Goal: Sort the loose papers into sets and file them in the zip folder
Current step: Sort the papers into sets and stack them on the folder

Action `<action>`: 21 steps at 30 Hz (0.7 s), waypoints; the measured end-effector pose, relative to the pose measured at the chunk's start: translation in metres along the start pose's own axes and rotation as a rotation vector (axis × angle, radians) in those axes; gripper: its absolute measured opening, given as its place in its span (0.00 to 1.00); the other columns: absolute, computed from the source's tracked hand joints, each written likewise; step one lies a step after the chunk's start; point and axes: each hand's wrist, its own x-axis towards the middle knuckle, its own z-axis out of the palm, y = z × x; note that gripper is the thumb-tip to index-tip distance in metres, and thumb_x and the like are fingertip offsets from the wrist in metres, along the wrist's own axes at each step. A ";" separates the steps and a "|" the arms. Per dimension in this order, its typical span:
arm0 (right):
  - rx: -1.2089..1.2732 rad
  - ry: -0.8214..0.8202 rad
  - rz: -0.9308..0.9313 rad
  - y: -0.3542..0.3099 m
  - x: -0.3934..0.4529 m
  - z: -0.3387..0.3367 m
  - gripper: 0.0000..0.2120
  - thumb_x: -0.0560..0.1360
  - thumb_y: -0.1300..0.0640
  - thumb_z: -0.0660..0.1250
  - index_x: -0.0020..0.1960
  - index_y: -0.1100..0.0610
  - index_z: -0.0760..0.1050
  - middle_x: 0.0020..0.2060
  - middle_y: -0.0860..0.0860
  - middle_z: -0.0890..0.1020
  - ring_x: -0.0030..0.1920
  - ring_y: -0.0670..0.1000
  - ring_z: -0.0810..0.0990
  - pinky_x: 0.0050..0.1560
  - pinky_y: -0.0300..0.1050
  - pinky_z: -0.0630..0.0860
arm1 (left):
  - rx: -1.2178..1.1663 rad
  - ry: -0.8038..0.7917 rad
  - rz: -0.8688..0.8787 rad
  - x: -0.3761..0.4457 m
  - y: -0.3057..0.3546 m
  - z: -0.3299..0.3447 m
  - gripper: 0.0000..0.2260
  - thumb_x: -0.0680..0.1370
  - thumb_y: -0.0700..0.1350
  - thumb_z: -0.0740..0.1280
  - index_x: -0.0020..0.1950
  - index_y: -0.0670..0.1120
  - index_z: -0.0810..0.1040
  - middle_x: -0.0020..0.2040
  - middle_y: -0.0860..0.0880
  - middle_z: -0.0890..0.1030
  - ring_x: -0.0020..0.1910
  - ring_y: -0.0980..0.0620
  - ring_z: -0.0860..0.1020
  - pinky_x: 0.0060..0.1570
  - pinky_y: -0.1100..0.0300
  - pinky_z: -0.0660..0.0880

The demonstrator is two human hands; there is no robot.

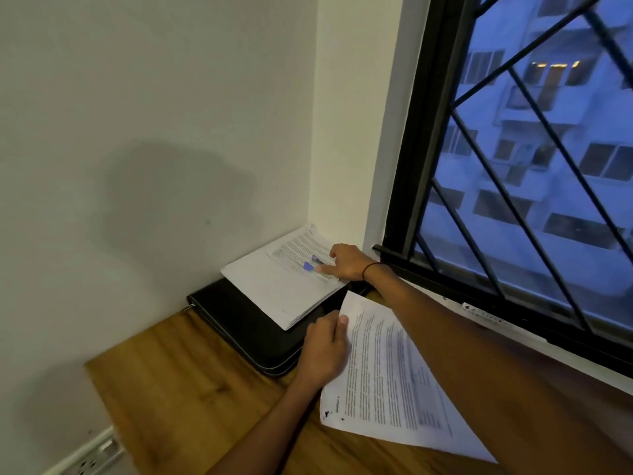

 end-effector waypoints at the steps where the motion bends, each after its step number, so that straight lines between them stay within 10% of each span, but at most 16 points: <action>1: -0.068 -0.006 -0.006 -0.004 0.007 0.005 0.35 0.74 0.32 0.68 0.64 0.60 0.73 0.59 0.57 0.78 0.57 0.59 0.77 0.54 0.52 0.76 | 0.000 0.003 0.004 0.000 0.001 0.000 0.16 0.86 0.56 0.55 0.45 0.53 0.76 0.43 0.54 0.82 0.44 0.54 0.81 0.45 0.51 0.81; 14: 0.132 -0.040 -0.078 0.018 -0.002 -0.024 0.10 0.84 0.56 0.61 0.64 0.54 0.74 0.49 0.52 0.80 0.47 0.54 0.76 0.44 0.47 0.75 | -0.019 -0.028 0.006 0.008 0.006 -0.002 0.15 0.86 0.52 0.57 0.46 0.47 0.76 0.43 0.50 0.82 0.44 0.52 0.81 0.44 0.51 0.80; 21: 0.117 -0.183 -0.237 0.033 -0.085 -0.083 0.09 0.84 0.51 0.62 0.59 0.51 0.79 0.52 0.43 0.80 0.52 0.47 0.79 0.51 0.39 0.77 | -0.030 -0.044 0.007 0.009 0.006 -0.001 0.15 0.86 0.49 0.57 0.44 0.47 0.76 0.41 0.51 0.81 0.42 0.52 0.80 0.44 0.53 0.78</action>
